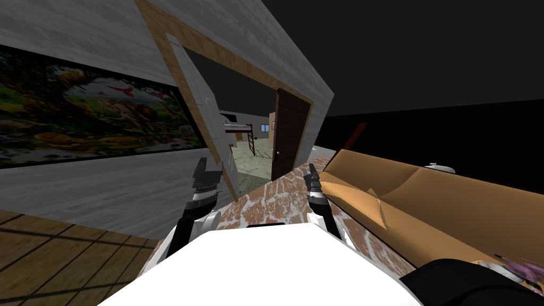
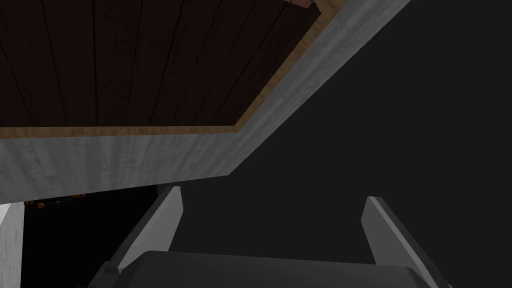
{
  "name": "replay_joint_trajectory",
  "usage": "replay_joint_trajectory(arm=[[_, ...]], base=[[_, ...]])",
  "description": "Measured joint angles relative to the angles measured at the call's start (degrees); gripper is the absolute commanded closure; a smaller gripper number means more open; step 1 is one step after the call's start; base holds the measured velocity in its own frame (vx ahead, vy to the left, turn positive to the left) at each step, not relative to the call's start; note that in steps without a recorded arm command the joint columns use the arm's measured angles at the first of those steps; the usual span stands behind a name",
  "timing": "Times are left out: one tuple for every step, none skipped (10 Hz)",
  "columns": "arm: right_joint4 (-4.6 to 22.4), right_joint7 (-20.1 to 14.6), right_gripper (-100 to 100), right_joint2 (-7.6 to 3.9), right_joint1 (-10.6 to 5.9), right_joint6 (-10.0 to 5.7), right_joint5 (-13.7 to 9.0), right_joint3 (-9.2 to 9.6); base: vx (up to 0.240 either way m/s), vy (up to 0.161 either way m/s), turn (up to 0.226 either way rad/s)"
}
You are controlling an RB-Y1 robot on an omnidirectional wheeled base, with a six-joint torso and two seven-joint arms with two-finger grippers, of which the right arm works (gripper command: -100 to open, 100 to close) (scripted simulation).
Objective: Push the door open
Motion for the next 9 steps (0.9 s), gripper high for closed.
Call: replay_joint_trajectory(arm=[[1.16,-0.09,-100,-0.31,-0.45,-0.40,-0.24,-0.13],[2.43,-0.19,-100,-0.68,-1.23,-0.25,-0.54,-0.18],[3.46,-0.47,-100,-1.23,-1.63,-0.22,-0.98,-0.46],[4.70,-0.49,-100,-1.36,-2.18,-0.37,-1.13,-0.37],[6.02,-0.59,-100,-1.78,-3.10,-0.28,-1.44,-0.59],[7.23,-0.70,-100,-2.12,-3.87,-0.12,-1.73,-0.69],[8.90,-0.73,-100,-2.36,-4.51,-0.45,-1.98,-0.70],[10.48,-1.00,-100,-3.00,-5.49,-0.51,-2.47,-1.09],[12.21,-1.30,-100,-3.60,-6.20,-0.71,-2.95,-1.38]], base=[[0.022,-0.048,0.246],[0.010,-0.066,0.129],[0.007,-0.057,0.097],[0.008,-0.050,0.152],[0.015,-0.056,0.168],[0.024,-0.056,0.140],[0.034,-0.053,0.139],[0.037,-0.059,0.167],[0.039,-0.076,0.211]])
